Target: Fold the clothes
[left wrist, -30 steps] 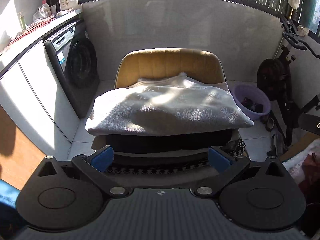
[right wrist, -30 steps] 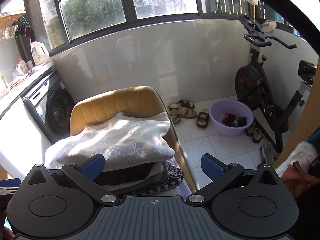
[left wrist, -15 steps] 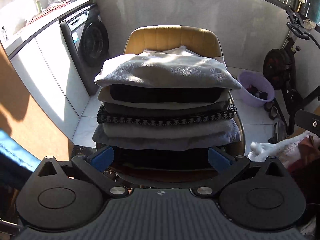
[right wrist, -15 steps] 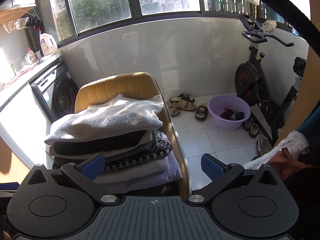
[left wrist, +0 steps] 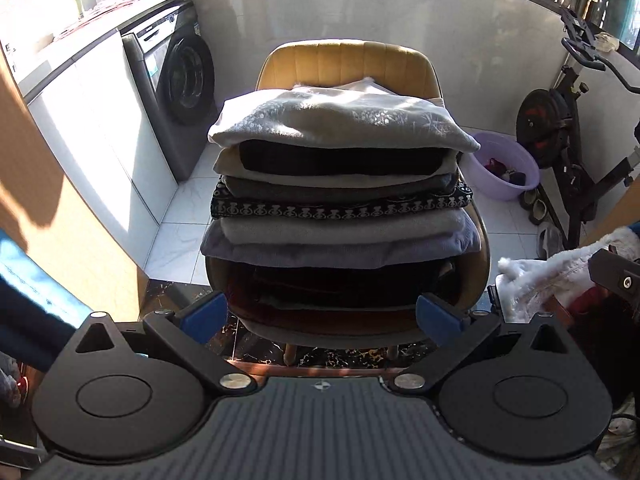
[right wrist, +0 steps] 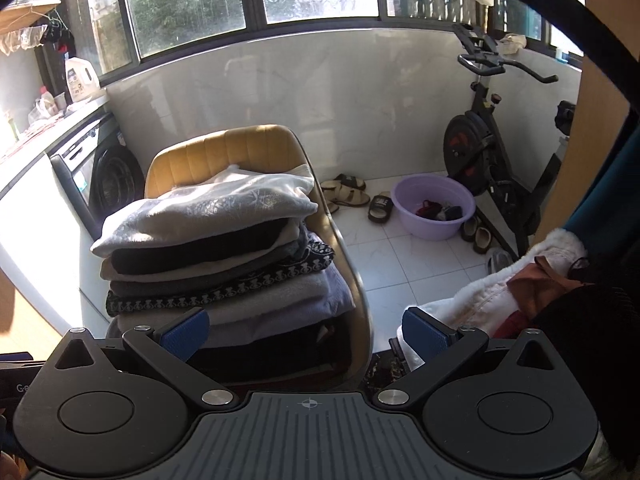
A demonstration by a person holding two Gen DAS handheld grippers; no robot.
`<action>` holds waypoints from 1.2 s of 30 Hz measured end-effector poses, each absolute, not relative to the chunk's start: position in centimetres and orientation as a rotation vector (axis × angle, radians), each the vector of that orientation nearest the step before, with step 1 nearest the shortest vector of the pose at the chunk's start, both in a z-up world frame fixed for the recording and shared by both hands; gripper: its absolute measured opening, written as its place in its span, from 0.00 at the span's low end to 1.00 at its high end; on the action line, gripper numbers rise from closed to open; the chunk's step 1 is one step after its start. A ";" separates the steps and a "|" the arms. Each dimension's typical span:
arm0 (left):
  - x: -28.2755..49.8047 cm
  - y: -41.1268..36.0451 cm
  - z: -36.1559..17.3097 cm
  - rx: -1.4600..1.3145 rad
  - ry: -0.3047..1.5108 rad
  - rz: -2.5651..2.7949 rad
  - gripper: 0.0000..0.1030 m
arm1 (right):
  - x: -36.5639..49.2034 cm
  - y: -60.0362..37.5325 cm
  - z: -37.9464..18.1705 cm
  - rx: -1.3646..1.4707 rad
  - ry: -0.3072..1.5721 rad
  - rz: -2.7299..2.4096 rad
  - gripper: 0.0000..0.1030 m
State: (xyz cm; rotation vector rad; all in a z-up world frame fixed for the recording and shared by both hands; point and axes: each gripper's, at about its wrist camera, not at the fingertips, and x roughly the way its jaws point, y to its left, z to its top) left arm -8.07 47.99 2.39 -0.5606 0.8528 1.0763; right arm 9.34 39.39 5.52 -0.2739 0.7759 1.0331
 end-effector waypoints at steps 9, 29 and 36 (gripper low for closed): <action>-13.1 44.2 0.8 -0.521 0.927 1.006 0.99 | 1.7 34.2 4.0 -0.281 0.819 0.951 0.99; -14.8 37.3 2.4 -0.558 0.873 0.940 1.00 | -2.3 25.4 5.9 -0.316 0.774 0.922 0.99; -13.3 35.6 2.6 -0.551 0.875 0.943 1.00 | 0.3 23.5 5.8 -0.290 0.799 0.922 0.99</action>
